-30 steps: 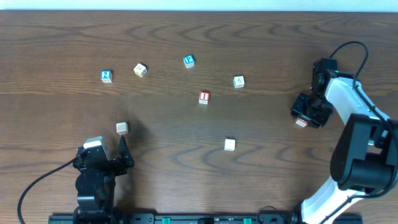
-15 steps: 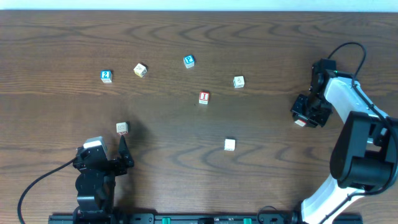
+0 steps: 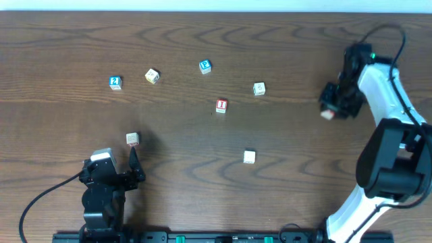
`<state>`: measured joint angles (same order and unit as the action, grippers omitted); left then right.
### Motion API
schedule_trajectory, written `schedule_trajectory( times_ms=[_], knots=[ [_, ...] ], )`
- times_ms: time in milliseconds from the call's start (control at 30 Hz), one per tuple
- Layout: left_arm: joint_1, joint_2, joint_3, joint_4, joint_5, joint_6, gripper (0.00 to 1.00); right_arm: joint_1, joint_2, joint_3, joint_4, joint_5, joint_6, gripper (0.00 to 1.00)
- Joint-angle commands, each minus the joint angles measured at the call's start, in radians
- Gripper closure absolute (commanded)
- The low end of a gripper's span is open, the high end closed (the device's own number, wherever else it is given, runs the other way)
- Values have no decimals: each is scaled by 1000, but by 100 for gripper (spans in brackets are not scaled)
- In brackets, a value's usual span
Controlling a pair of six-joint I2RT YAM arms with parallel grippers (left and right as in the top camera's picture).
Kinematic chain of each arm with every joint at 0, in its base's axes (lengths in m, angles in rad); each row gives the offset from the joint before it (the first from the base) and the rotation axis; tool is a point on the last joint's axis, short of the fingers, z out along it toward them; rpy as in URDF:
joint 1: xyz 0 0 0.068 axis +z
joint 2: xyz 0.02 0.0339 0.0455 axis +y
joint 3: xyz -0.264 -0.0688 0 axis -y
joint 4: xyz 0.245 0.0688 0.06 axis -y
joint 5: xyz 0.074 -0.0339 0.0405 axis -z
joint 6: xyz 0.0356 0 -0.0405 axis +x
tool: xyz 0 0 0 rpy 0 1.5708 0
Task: Spell out Ai2
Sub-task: 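Carry the 'A' block to the left of the 'I' block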
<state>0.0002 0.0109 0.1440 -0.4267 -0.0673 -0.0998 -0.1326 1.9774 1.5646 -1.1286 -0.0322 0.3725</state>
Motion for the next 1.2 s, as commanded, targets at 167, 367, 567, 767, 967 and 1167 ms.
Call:
schedule_trajectory(
  times_ms=[167,367,567,767,967,1167],
  knots=[
    [6,-6,-19,-3,-11,14,5,332,-6,317,-36,-36,6,99],
    [6,-6,-19,-3,-11,14,5,570,98,429,-14,-39,90,98],
    [6,-6,-19,-3,-11,14,5,703,252,566,-6,-39,129,98],
    [6,-6,-19,-3,-11,14,5,746,338,580,51,-47,208,98],
    [6,-6,-19,-3,-11,14,4,768,376,579,64,-32,233,98],
    [6,-6,-19,-3,-11,14,5,781,411,579,58,-6,277,98]
  ],
)
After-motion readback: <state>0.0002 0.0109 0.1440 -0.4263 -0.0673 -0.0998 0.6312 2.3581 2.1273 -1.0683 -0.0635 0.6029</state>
